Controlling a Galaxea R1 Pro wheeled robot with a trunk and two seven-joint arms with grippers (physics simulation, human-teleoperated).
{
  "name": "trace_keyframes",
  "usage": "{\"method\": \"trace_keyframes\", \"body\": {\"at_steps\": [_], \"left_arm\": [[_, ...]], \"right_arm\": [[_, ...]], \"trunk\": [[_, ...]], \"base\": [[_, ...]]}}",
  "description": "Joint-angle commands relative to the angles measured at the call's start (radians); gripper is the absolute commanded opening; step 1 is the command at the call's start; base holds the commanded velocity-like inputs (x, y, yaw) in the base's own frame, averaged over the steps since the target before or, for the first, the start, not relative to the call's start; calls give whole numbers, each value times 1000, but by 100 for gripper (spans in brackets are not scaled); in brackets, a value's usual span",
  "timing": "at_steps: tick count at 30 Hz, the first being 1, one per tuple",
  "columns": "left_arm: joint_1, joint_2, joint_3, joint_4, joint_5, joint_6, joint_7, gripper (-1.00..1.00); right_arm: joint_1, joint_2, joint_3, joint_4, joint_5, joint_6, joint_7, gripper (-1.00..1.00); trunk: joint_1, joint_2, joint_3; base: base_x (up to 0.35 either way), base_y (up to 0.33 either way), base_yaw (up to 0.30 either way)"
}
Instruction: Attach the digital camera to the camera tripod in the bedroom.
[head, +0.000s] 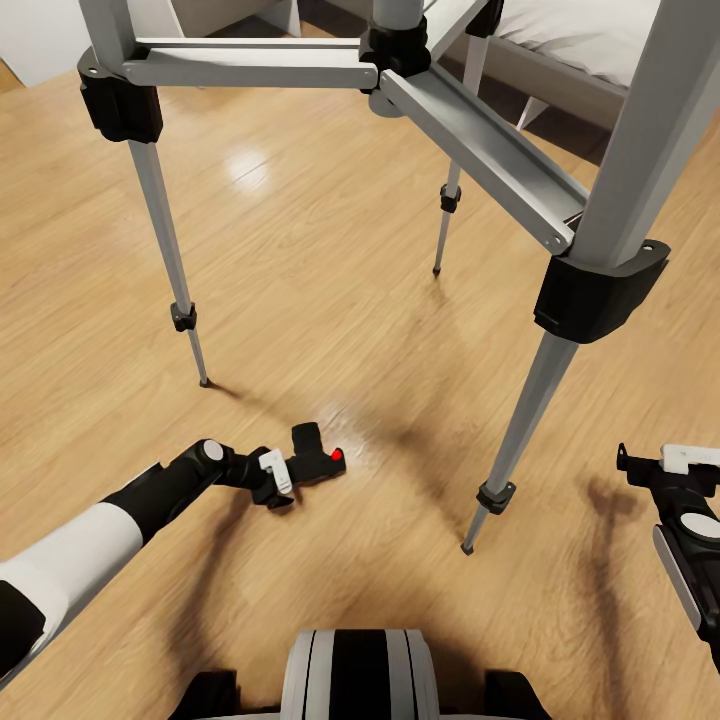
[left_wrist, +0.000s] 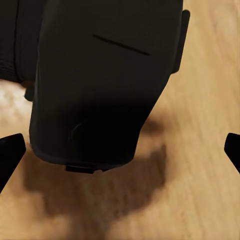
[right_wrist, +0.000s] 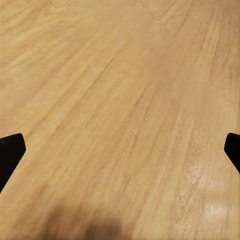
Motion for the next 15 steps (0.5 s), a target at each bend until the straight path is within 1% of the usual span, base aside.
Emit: {"method": "trace_keyframes", "body": {"at_steps": [1,6,9,12,15], "left_arm": [[-1,1,-2,-4,-2,7,-2,100],[-1,3,-3,-10,-5,7,-2,100],[-1,3,-4,-12,-19,7,-2,100],[-1,4,-4,-12,-56,7,-3,100],[-1,4,-4,-12,-113,7,-3,100]], "right_arm": [[0,0,1,-2,-1,6,-4,100],[0,0,1,-2,-1,6,-4,100],[0,0,1,-2,-1,6,-4,100],[0,0,1,-2,-1,6,-4,100],[0,0,1,-2,-1,6,-3,100]], "trunk": [[0,0,-1],[0,0,-1],[0,0,-1],[0,0,-1],[0,0,-1]], "base": [[0,0,0],[0,0,0],[0,0,0],[0,0,0],[0,0,0]]}}
